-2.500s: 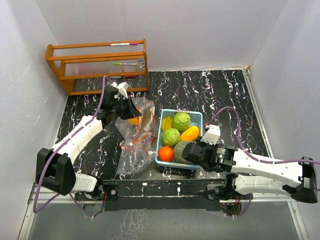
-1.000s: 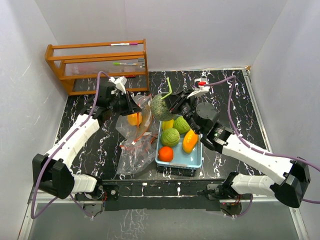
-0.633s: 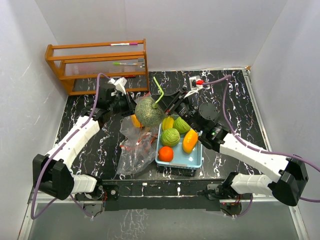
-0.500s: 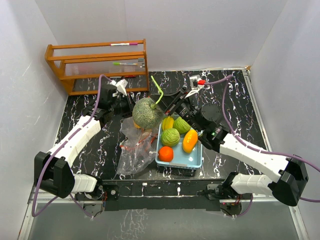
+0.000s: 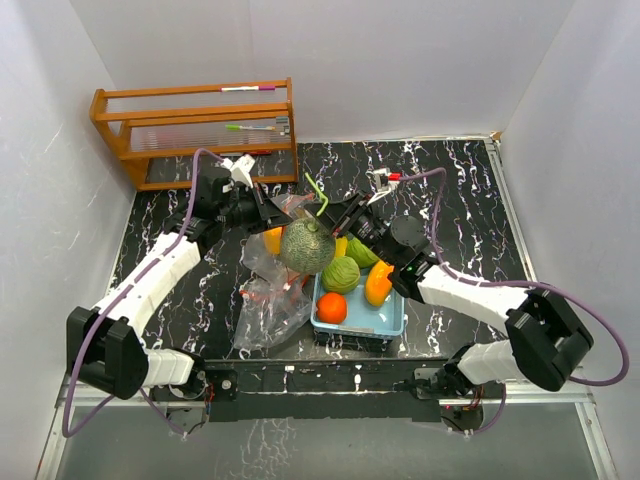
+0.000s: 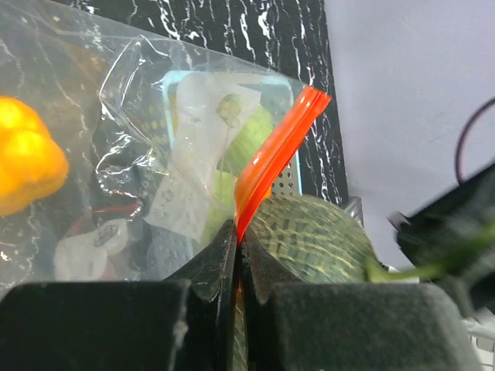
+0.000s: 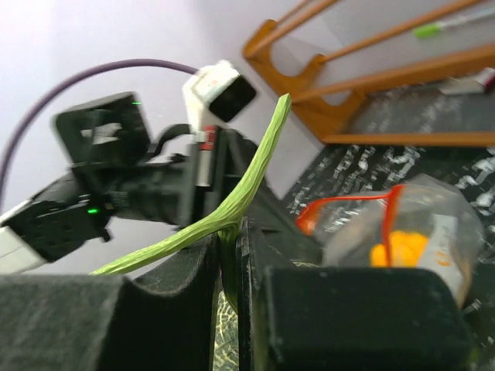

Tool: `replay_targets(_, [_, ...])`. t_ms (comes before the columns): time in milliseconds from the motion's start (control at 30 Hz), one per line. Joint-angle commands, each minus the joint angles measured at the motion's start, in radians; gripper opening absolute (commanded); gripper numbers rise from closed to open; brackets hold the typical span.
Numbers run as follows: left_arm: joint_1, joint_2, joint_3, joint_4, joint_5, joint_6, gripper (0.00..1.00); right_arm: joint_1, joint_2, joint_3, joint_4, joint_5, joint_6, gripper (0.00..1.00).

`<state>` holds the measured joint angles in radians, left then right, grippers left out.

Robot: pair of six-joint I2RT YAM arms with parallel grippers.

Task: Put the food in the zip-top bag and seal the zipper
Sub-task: Place the fake vegetable in the zipper food storage bag.

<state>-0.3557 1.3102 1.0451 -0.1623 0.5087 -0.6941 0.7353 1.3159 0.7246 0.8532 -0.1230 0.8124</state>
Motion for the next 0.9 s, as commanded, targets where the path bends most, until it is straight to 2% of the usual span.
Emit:
replay_targets(0, [-0.003, -0.069, -0.012, 0.014, 0.084, -0.031, 0.00, -0.014, -0.021, -0.001, 0.040, 0.085, 0.004, 0.08])
replay_targets(233, [-0.002, -0.087, -0.038, -0.014, 0.099, -0.020, 0.00, -0.015, -0.078, 0.000, -0.157, 0.331, -0.068, 0.08])
replay_targets(433, [-0.002, -0.078, -0.076, 0.058, 0.136, -0.078, 0.00, -0.005, -0.056, 0.076, -0.263, 0.428, -0.098, 0.08])
replay_targets(767, [-0.002, -0.037, 0.034, 0.074, 0.178, -0.123, 0.00, 0.186, 0.081, 0.202, -0.325, 0.718, -0.215, 0.08])
replay_targets(867, [-0.003, -0.037, 0.029, 0.084, 0.172, -0.125, 0.00, 0.222, 0.107, 0.228, -0.313, 0.737, -0.222, 0.08])
